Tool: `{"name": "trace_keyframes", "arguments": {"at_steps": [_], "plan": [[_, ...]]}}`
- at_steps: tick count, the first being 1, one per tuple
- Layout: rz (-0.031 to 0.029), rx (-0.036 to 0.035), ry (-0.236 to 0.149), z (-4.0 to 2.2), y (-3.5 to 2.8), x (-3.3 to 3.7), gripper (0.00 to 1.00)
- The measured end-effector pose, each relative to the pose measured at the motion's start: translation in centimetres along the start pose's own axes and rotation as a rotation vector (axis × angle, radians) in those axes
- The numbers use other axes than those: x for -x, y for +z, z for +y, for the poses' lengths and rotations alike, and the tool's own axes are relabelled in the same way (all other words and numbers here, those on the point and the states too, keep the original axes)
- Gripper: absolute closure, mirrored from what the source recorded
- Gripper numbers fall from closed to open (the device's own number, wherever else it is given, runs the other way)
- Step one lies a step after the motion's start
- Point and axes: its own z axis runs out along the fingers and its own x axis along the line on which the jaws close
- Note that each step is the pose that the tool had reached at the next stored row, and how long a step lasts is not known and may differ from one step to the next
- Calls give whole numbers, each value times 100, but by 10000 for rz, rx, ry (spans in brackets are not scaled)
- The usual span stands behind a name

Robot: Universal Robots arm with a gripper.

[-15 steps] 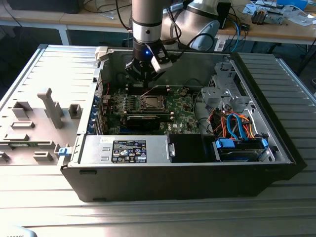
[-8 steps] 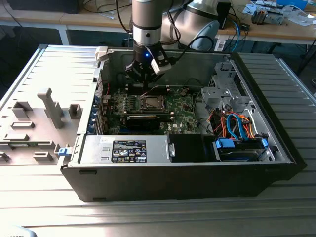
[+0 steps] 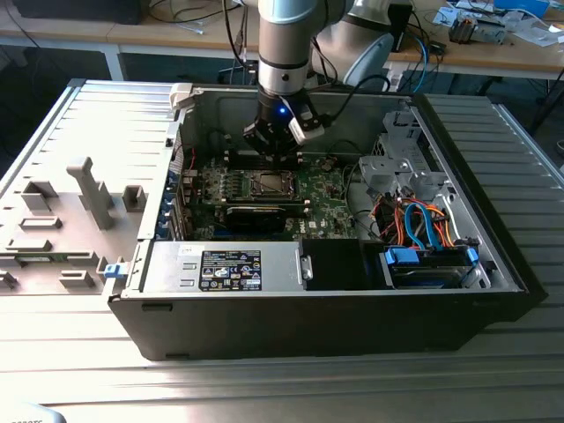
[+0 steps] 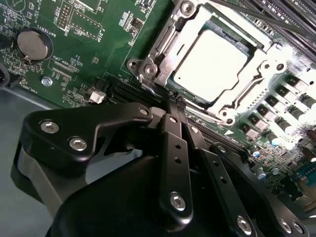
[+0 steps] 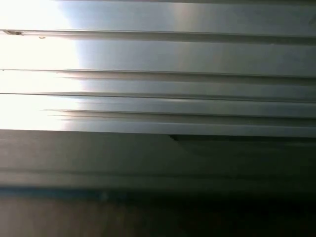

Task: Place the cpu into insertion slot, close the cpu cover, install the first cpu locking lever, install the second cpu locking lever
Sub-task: 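Install the first cpu locking lever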

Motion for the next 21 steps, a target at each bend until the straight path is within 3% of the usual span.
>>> {"name": "trace_keyframes", "arguments": {"at_steps": [5, 8, 9, 11, 16, 21], "plan": [[-3, 83, -1, -32, 0, 24, 89], [-8, 341, -4, -35, 1, 80, 89], [-10, 489, -6, -35, 1, 95, 89], [-17, 634, -4, -36, 1, 104, 89], [-15, 654, -3, -36, -38, 106, 89], [-16, 654, -4, -35, -192, 107, 89]]}}
